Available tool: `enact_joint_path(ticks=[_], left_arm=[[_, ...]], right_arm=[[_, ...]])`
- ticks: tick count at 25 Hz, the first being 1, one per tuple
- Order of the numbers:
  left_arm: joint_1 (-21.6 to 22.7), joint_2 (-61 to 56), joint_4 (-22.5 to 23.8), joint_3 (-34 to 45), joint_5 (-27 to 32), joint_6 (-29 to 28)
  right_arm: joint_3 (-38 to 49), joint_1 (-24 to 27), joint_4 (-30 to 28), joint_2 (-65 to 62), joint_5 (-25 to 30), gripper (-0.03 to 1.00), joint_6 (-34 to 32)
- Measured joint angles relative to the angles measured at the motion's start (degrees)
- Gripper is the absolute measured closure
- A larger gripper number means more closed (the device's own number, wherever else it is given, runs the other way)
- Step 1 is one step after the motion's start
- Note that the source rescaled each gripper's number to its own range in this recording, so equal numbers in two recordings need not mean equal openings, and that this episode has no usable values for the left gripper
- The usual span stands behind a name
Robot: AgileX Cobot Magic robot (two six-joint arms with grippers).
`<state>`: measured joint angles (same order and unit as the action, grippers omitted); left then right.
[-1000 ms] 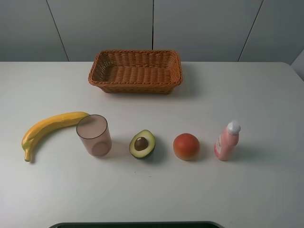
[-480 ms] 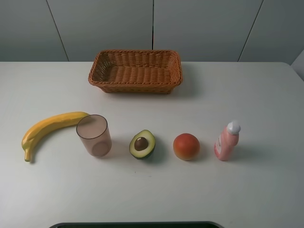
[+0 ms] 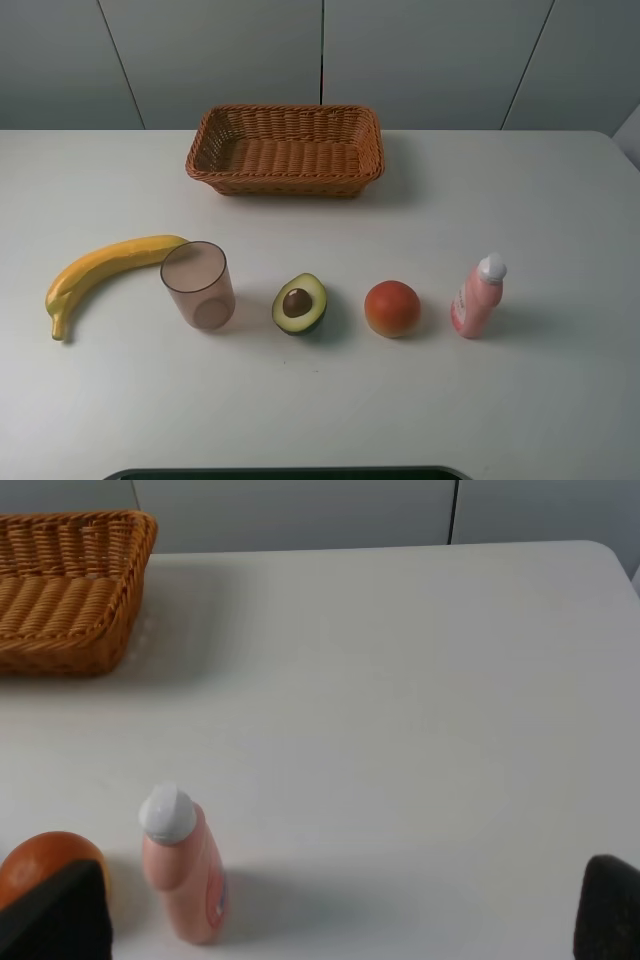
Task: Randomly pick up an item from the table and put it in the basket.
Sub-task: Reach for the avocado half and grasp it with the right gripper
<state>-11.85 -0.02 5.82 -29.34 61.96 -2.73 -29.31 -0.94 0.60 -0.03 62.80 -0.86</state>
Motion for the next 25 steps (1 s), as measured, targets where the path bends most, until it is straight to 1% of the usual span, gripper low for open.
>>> enact_joint_path(ticks=[25], left_arm=[[0.00,0.00,0.00,0.00,0.00,0.00]], right_arm=[[0.00,0.00,-1.26,0.00,0.00,-0.03,-0.56]])
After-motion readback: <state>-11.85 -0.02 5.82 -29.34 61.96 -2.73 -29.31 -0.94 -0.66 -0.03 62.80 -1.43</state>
